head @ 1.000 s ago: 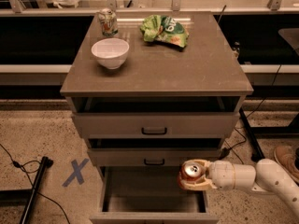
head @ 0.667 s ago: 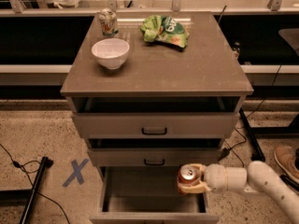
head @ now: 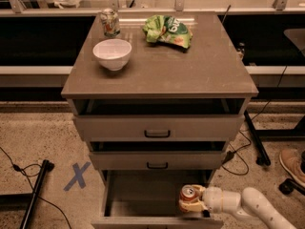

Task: Place coke can into bottom drawer

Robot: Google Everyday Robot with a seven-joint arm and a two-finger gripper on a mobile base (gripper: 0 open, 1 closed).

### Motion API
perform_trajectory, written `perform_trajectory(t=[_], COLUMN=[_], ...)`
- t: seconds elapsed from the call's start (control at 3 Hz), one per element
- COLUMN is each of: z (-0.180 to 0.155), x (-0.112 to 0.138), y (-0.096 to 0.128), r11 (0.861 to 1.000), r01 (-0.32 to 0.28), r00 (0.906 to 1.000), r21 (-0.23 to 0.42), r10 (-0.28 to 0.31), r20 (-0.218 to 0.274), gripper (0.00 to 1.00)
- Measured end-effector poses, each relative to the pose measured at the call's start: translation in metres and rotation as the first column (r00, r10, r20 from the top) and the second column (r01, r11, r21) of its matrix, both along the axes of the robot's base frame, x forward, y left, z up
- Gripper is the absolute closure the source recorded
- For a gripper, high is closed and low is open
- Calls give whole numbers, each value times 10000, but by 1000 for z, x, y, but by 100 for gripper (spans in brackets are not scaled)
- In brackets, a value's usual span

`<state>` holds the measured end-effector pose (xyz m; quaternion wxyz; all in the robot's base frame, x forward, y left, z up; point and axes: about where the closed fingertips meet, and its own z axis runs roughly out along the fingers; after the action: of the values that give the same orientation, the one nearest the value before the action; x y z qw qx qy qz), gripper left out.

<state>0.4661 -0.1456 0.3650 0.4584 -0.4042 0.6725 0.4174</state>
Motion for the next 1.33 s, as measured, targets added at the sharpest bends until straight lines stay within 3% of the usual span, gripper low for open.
perform_trajectory(t=[0.33,0.67,1.33], z=[-6,-27,-98], x=[-2,10,35], y=[3,22,81], r11=[9999,9990,9985], r01=[23,-185,-511], r00=[10000,9998,9986], r21=[117,397,219], r10=[-22,187,508], r20=[-93,-41,151], gripper=[100,100,100])
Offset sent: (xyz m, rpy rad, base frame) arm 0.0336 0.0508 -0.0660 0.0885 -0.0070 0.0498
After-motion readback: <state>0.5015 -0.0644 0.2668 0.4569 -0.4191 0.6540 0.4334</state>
